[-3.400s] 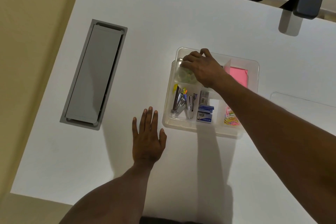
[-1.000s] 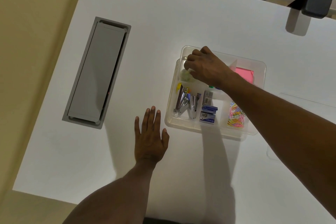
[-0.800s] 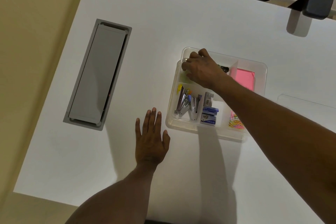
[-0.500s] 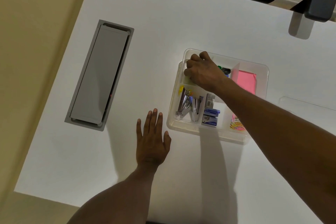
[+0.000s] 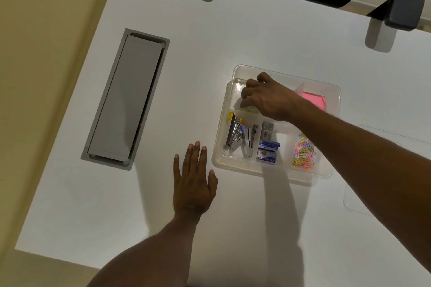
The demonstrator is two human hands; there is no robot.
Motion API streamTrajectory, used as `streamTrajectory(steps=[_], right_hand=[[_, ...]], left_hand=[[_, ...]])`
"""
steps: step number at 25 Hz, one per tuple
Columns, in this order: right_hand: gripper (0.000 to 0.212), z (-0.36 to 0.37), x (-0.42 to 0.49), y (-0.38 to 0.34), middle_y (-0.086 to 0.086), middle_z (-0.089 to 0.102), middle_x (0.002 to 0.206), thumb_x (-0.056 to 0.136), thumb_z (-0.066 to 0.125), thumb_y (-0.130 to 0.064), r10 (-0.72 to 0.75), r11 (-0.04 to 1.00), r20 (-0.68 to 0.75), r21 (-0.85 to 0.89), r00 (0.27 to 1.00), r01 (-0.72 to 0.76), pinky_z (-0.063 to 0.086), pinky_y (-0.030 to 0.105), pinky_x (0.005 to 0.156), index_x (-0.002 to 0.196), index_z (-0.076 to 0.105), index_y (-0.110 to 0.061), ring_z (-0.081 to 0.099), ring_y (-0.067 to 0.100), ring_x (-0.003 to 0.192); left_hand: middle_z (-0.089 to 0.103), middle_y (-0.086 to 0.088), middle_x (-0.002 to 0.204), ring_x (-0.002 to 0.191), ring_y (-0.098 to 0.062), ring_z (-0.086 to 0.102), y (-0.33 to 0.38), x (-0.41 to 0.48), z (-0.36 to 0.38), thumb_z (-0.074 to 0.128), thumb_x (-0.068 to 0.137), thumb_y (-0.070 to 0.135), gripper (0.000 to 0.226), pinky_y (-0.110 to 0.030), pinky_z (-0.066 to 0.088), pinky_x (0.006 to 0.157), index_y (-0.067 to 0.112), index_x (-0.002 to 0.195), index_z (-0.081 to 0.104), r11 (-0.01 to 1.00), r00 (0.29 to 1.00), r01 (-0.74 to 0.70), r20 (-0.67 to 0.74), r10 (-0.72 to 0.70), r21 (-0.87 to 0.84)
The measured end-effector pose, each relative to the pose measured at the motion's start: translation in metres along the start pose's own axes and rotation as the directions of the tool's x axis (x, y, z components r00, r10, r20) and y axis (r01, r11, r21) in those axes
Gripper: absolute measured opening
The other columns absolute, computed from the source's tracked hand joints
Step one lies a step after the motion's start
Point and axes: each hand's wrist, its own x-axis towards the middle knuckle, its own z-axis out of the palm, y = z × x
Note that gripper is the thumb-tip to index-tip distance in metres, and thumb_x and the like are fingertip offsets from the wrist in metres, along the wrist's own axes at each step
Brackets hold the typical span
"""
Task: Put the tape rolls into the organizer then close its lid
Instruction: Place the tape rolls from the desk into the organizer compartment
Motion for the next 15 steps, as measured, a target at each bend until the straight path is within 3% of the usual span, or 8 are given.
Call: streamTrajectory(steps=[2, 6, 12, 15], right_hand=[[0.041, 0.004, -0.003, 0.002, 0.006, 0.066, 0.122, 0.087, 0.068, -0.009, 0.049, 0.999, -0.051, -0.006, 0.998, -0.049, 0.038, 0.043, 0.097, 0.126, 0.065, -0.018, 0.057, 0.026, 0.112], [0.044, 0.001, -0.005, 0.011, 0.017, 0.064, 0.125, 0.086, 0.061, 0.002, 0.333, 0.938, -0.145, 0.15, 0.932, -0.312, 0.045, 0.045, 0.097, 0.129, 0.06, -0.007, 0.061, 0.034, 0.107], [0.062, 0.005, -0.005, 0.006, 0.016, 0.056, 0.142, 0.08, 0.071, 0.0, 0.21, 0.976, -0.058, 0.075, 0.976, -0.206, 0.033, 0.047, 0.112, 0.139, 0.054, -0.006, 0.053, 0.034, 0.13], [0.05, 0.006, -0.004, 0.004, 0.014, 0.058, 0.139, 0.086, 0.058, -0.002, 0.179, 0.984, -0.034, 0.03, 0.983, -0.178, 0.03, 0.046, 0.113, 0.135, 0.057, -0.007, 0.052, 0.031, 0.131]], left_hand=[[0.016, -0.005, 0.177, 0.164, -0.026, 0.015, 0.0, 0.0, 0.0, 0.019, 0.106, 0.053, 0.07, -0.062, 0.02, 0.13, 0.021, 0.168, 0.014, 1.0, 1.0, -0.004, -0.001, 0.004, 0.002], [0.016, -0.006, 0.177, 0.164, -0.026, 0.015, 0.001, 0.0, -0.001, 0.02, 0.106, 0.051, 0.07, -0.062, 0.02, 0.13, 0.02, 0.168, 0.015, 1.0, 1.0, -0.009, -0.013, 0.009, 0.004], [0.017, -0.006, 0.176, 0.164, -0.026, 0.016, 0.0, 0.0, 0.0, 0.016, 0.106, 0.053, 0.069, -0.061, 0.019, 0.13, 0.021, 0.167, 0.015, 1.0, 1.0, -0.012, -0.02, 0.012, 0.0], [0.015, -0.005, 0.177, 0.164, -0.025, 0.014, 0.0, -0.001, 0.001, 0.018, 0.106, 0.053, 0.07, -0.061, 0.018, 0.131, 0.021, 0.167, 0.014, 1.0, 1.0, -0.012, -0.024, 0.012, 0.01]])
